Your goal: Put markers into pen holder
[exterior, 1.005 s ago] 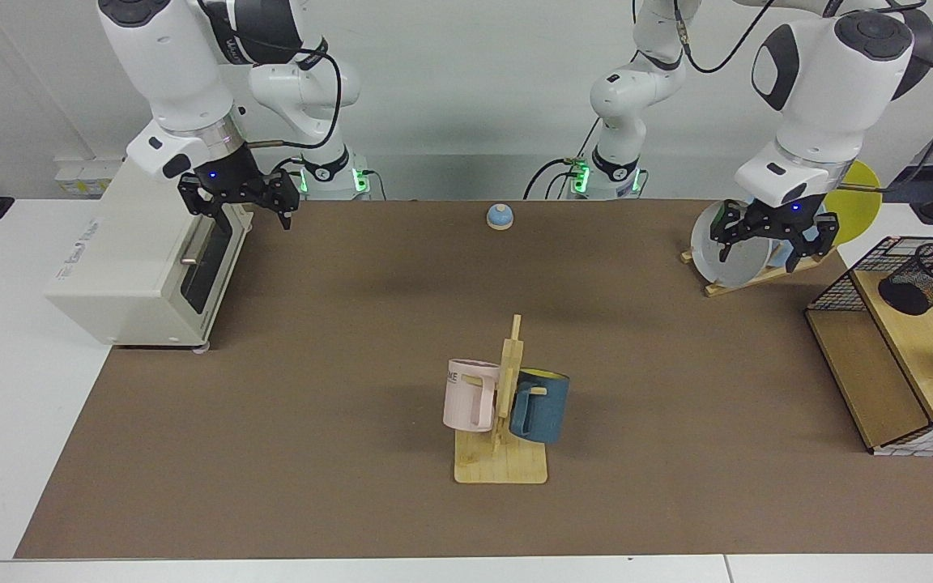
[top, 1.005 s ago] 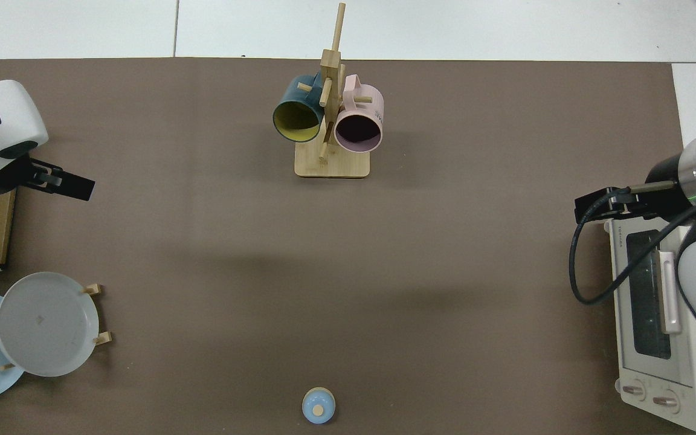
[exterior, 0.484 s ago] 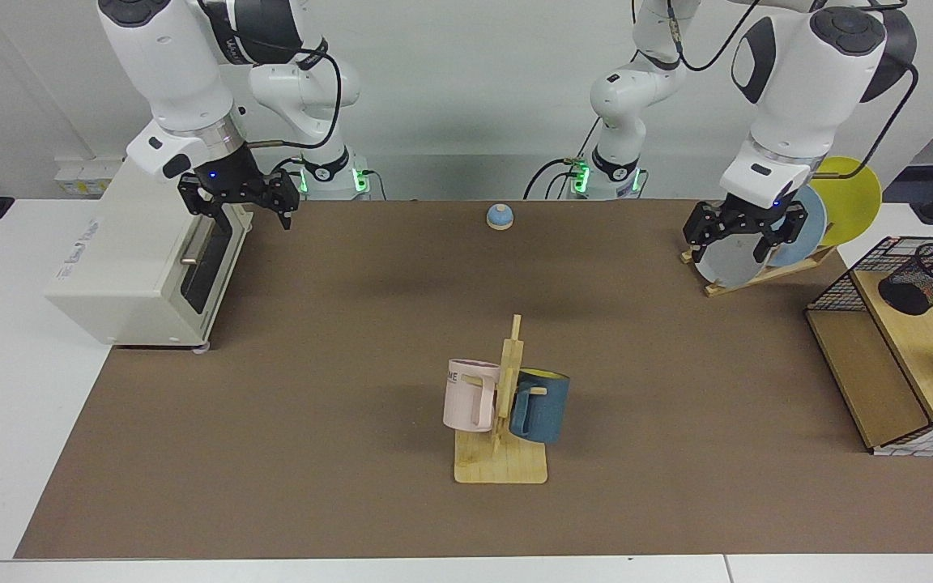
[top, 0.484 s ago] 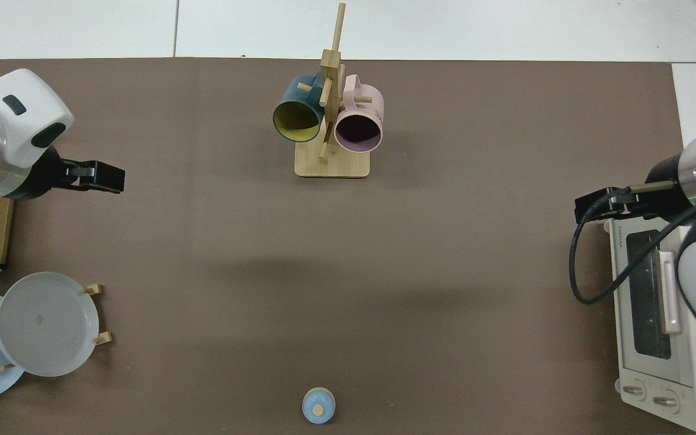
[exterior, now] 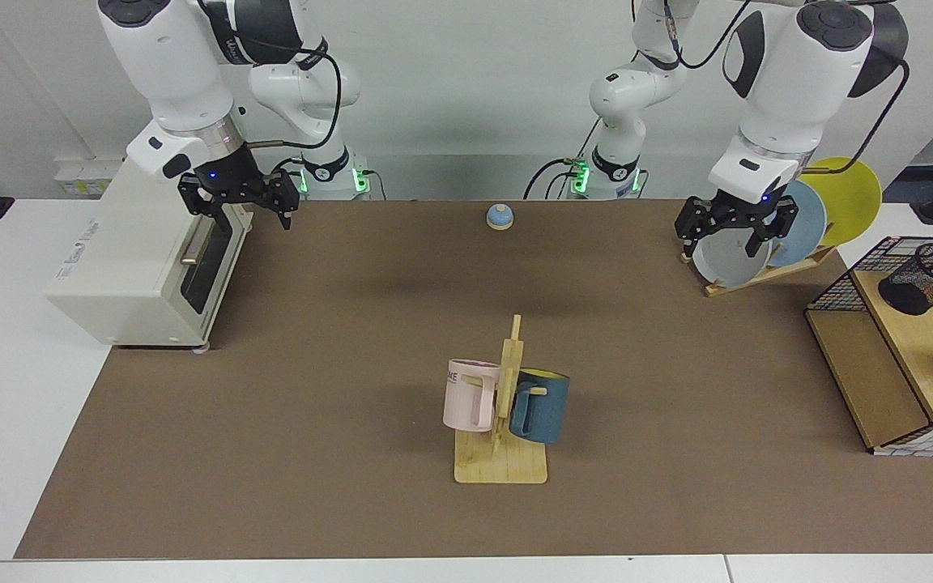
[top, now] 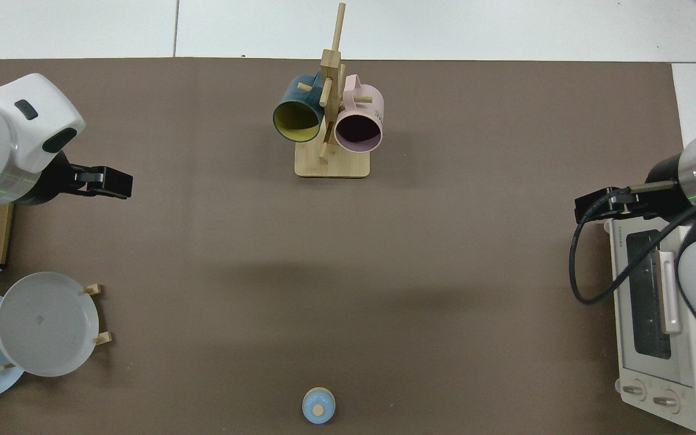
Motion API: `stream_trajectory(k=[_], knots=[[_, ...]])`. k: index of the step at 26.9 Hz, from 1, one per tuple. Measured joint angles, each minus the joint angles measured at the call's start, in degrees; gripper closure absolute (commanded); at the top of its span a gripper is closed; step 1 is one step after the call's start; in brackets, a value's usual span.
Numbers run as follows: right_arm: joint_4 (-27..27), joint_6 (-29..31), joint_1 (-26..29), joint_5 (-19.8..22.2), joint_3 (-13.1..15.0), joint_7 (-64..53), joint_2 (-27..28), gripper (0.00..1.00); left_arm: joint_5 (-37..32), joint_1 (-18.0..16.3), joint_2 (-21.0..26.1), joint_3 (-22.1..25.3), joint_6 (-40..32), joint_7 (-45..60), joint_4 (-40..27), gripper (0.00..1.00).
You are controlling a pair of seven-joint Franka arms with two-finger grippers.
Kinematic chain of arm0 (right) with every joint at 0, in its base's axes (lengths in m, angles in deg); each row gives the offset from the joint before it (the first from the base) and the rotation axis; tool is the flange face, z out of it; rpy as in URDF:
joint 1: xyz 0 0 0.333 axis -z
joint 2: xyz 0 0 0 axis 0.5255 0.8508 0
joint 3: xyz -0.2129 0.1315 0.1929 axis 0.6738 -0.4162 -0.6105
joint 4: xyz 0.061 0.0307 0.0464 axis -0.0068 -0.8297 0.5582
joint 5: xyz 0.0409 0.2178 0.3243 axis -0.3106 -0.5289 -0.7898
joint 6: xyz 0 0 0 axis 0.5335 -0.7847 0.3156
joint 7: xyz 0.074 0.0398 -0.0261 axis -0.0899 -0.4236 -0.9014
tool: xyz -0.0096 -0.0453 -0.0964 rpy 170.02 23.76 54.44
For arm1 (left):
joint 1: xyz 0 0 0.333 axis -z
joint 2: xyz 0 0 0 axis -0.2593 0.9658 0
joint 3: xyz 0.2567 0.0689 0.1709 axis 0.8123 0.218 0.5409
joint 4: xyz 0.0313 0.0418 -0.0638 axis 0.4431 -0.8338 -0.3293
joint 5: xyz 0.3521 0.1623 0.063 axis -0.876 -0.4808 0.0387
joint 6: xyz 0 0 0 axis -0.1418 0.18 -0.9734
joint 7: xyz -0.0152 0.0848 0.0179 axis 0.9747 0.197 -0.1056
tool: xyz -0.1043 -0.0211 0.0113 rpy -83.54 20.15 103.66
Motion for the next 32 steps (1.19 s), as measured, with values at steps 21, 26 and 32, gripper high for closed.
stream_trajectory(k=[21,26,32], knots=[[0.0,0.0,0.0,0.0,0.0,0.0,0.0,0.0,5.0,23.68,-4.4,25.04,-1.32,1.67,-0.63,0.0],[0.0,0.0,0.0,0.0,0.0,0.0,0.0,0.0,5.2,27.16,-4.53,28.65,-1.32,1.66,-1.14,0.0],[0.0,0.0,0.0,0.0,0.0,0.0,0.0,0.0,5.22,28.17,-4.68,29.55,-1.32,1.66,-1.59,0.0]])
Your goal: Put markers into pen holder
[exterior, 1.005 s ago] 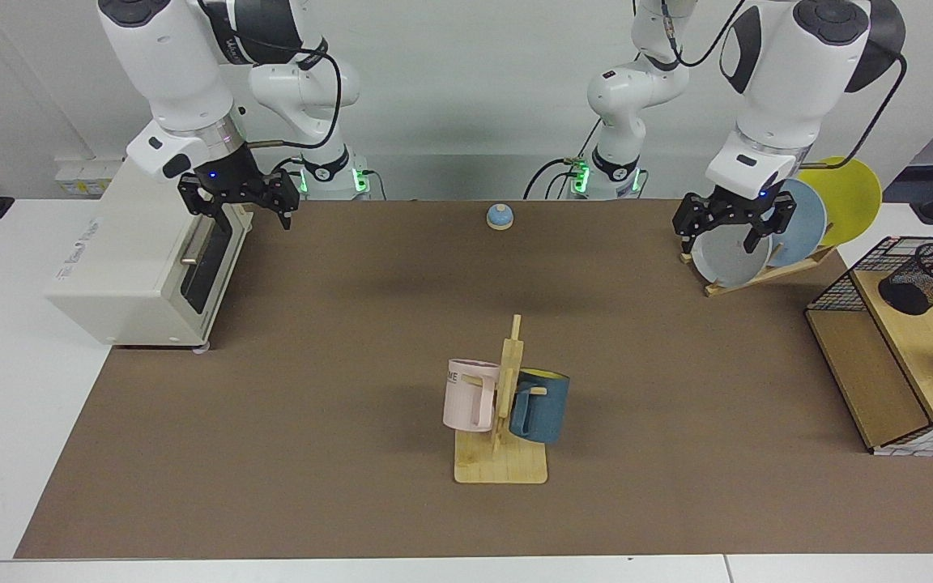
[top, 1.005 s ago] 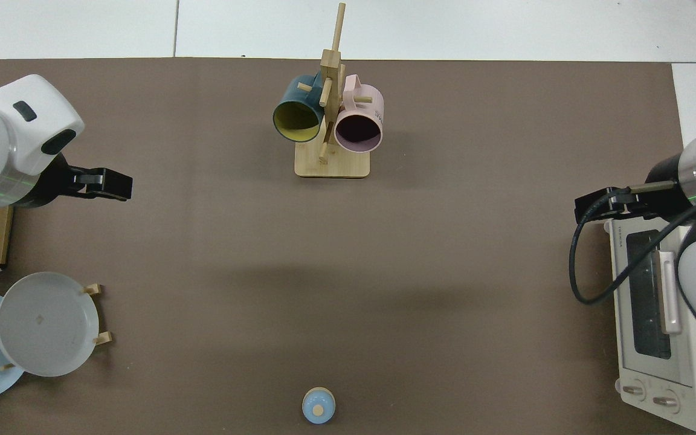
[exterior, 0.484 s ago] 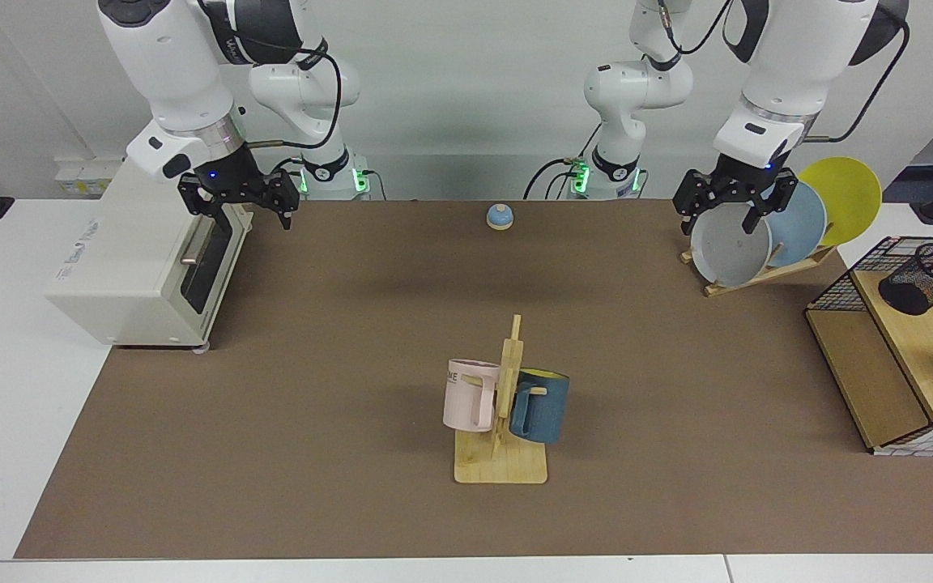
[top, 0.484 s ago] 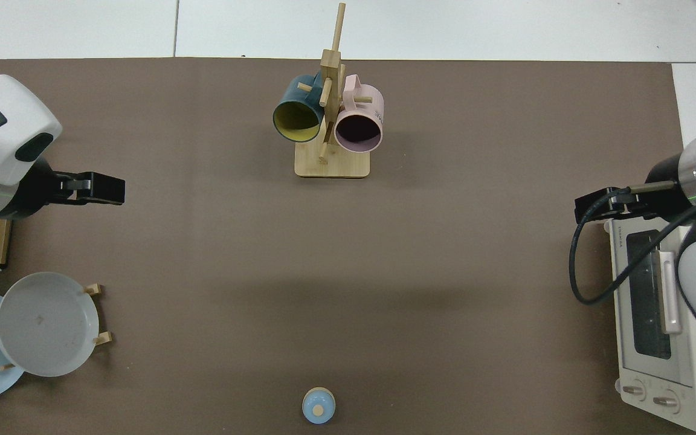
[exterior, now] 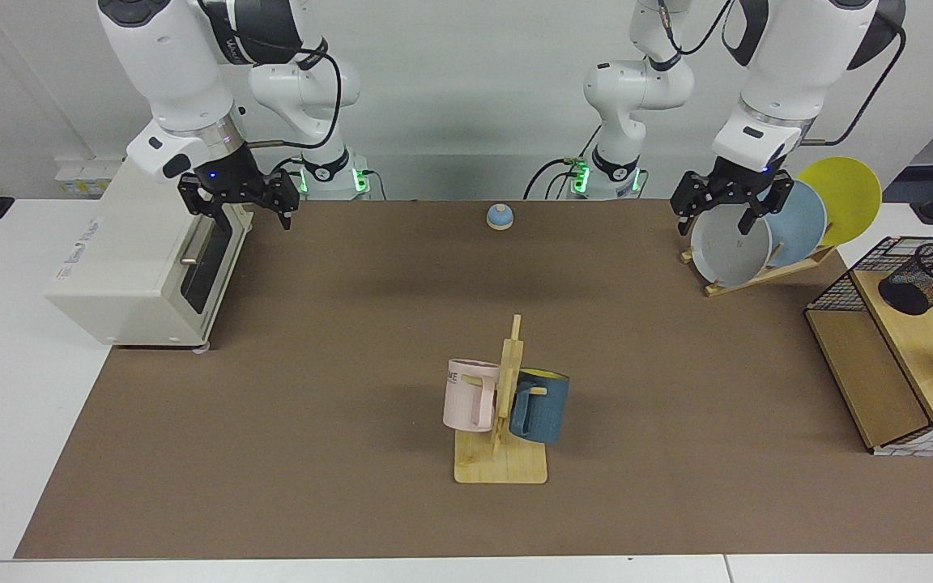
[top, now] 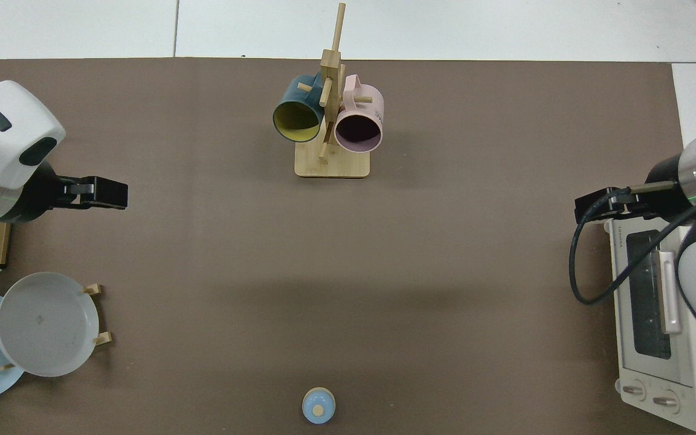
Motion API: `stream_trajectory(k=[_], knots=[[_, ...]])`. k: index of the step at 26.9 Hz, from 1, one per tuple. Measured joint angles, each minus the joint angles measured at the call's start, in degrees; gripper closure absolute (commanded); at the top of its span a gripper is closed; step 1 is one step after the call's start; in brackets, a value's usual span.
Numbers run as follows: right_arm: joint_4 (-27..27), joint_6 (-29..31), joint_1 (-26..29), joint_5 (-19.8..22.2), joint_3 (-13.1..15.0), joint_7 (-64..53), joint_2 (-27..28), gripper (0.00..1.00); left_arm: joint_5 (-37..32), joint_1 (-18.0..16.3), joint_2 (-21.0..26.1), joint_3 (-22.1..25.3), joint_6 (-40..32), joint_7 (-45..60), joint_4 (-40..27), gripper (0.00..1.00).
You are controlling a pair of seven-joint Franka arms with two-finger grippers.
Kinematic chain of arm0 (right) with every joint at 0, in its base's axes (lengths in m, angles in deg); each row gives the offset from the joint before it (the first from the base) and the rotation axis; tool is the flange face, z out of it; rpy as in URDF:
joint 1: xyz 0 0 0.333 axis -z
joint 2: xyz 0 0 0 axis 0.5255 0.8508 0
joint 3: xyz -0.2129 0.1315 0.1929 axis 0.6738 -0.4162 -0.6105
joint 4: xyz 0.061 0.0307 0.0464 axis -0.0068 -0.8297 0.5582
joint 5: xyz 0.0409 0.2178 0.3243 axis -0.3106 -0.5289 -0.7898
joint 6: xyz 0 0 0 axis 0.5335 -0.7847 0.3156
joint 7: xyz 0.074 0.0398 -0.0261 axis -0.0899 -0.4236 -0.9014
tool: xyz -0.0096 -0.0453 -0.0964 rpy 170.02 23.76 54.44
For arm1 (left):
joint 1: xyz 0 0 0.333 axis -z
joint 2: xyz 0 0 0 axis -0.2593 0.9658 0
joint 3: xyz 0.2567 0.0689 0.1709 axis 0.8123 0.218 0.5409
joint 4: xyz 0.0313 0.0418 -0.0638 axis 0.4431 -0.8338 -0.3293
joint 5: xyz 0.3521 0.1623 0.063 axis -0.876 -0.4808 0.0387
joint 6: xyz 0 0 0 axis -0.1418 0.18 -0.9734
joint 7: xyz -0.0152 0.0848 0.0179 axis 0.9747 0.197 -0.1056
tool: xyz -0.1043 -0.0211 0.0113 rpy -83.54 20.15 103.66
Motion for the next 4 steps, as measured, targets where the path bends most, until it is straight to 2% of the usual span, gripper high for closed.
stream_trajectory(k=[4], knots=[[0.0,0.0,0.0,0.0,0.0,0.0,0.0,0.0,0.01,0.02,-0.08,0.02,0.0,-0.04,-0.22,0.0]])
